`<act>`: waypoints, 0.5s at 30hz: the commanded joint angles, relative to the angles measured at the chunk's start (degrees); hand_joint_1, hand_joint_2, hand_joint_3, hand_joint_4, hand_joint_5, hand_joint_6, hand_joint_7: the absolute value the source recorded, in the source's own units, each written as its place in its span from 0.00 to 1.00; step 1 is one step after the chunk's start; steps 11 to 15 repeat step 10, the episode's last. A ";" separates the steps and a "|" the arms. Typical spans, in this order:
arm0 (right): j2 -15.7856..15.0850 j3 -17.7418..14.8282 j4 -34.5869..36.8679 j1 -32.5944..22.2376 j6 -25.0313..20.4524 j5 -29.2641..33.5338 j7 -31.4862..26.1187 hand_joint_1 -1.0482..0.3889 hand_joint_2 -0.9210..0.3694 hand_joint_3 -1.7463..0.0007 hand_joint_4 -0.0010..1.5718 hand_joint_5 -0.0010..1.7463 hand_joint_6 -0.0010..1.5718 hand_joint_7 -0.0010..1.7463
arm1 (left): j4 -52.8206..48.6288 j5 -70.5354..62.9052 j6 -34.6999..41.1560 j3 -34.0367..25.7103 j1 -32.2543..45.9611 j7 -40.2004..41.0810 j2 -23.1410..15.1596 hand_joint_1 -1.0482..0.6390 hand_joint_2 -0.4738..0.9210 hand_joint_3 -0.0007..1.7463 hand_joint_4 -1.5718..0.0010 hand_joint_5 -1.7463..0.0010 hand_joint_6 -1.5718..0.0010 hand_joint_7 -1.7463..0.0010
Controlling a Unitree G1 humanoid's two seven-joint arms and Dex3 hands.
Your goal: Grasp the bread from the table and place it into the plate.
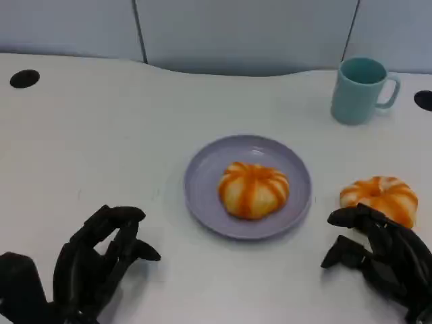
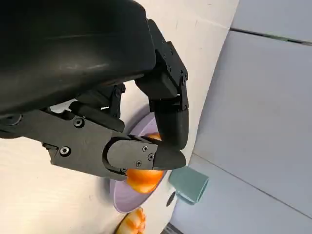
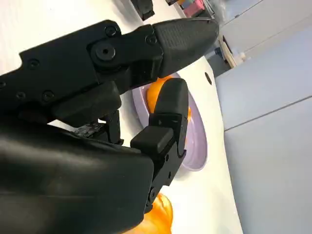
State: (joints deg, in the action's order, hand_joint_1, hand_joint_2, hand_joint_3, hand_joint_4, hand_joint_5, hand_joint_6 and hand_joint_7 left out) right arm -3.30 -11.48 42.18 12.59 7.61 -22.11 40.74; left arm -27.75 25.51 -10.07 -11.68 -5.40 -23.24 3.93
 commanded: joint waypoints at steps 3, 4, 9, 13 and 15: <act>-1.10 -0.49 2.08 -0.37 0.79 0.94 -0.52 0.42 0.00 0.89 0.40 0.83 0.41 0.58 | -1.23 -0.61 -1.11 -0.64 -0.90 -0.36 -0.33 0.31 1.00 0.14 0.53 0.11 0.58 0.34; -1.15 -0.60 2.51 -0.18 0.73 0.78 -0.20 0.42 0.00 0.89 0.40 0.83 0.40 0.58 | -1.33 -0.66 -1.20 -0.67 -0.95 -0.25 -0.25 0.30 1.00 0.13 0.53 0.11 0.57 0.34; -1.07 -0.96 3.71 0.34 0.78 0.81 -0.23 0.41 0.00 0.90 0.40 0.83 0.41 0.58 | -2.12 -0.96 -1.86 -0.91 -1.36 0.21 -0.04 0.29 1.00 0.11 0.51 0.11 0.56 0.34; -1.00 -0.89 3.70 0.32 1.13 0.95 -0.21 0.42 0.00 0.90 0.40 0.83 0.41 0.58 | -2.16 -0.66 -1.42 -1.06 -1.47 0.02 -0.08 0.30 1.00 0.11 0.52 0.11 0.56 0.34; -1.00 -0.89 3.70 0.32 1.13 0.95 -0.21 0.42 0.00 0.90 0.40 0.83 0.41 0.58 | -2.16 -0.66 -1.42 -1.06 -1.47 0.02 -0.08 0.30 1.00 0.11 0.52 0.11 0.56 0.34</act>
